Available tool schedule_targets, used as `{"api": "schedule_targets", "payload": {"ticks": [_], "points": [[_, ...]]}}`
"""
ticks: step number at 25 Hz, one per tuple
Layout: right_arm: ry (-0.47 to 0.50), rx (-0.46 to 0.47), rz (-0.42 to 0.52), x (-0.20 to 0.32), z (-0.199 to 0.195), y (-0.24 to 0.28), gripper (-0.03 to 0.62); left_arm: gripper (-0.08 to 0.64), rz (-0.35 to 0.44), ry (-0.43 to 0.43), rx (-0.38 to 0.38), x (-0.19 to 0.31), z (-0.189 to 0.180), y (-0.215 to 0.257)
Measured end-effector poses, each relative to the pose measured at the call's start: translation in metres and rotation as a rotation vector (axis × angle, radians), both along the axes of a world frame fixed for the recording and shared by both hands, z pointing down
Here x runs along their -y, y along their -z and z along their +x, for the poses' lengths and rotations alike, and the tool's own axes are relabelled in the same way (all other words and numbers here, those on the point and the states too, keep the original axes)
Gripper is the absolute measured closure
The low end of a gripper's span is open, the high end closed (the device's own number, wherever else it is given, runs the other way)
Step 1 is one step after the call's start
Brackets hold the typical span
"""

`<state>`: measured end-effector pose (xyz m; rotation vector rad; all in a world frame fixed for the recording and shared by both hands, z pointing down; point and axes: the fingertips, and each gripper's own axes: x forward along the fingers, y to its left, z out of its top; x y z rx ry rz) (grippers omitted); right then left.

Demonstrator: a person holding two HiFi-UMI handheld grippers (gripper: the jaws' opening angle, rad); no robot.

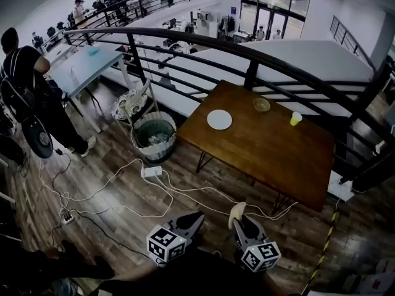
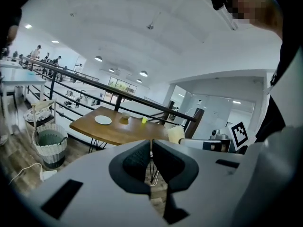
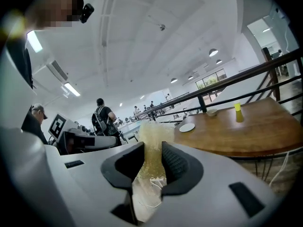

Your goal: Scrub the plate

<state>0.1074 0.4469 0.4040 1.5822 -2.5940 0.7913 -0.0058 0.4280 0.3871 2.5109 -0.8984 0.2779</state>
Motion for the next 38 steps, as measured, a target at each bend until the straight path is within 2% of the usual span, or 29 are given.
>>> {"api": "schedule_targets", "payload": {"ticks": [7,10,16,25,30,34,38], "points": [[-0.084,-0.092,-0.012,0.054,-0.019,0.015,0.465,0.534,-0.011,-0.121,-0.063,0.068,-0.007,0.010],[-0.089,-0.106,-0.046,0.076,-0.039,0.020,0.466,0.534,-0.034,-0.133,-0.098,0.093,-0.023,0.012],[-0.050,-0.158,-0.093,0.123,-0.085,0.022,0.465,0.534,-0.088,-0.094,-0.157,0.140,-0.069,0.007],[0.028,-0.207,-0.106,0.160,-0.131,0.012,0.466,0.534,-0.156,0.009,-0.199,0.170,-0.125,-0.019],[0.064,-0.197,-0.148,0.179,-0.139,0.001,0.466,0.534,-0.195,0.034,-0.207,0.186,-0.129,-0.031],[0.088,-0.150,-0.139,0.199,-0.130,-0.007,0.466,0.534,-0.175,0.053,-0.183,0.198,-0.119,-0.023],[0.136,-0.127,-0.113,0.223,-0.112,-0.005,0.466,0.534,-0.140,0.110,-0.151,0.215,-0.103,-0.020]]}}
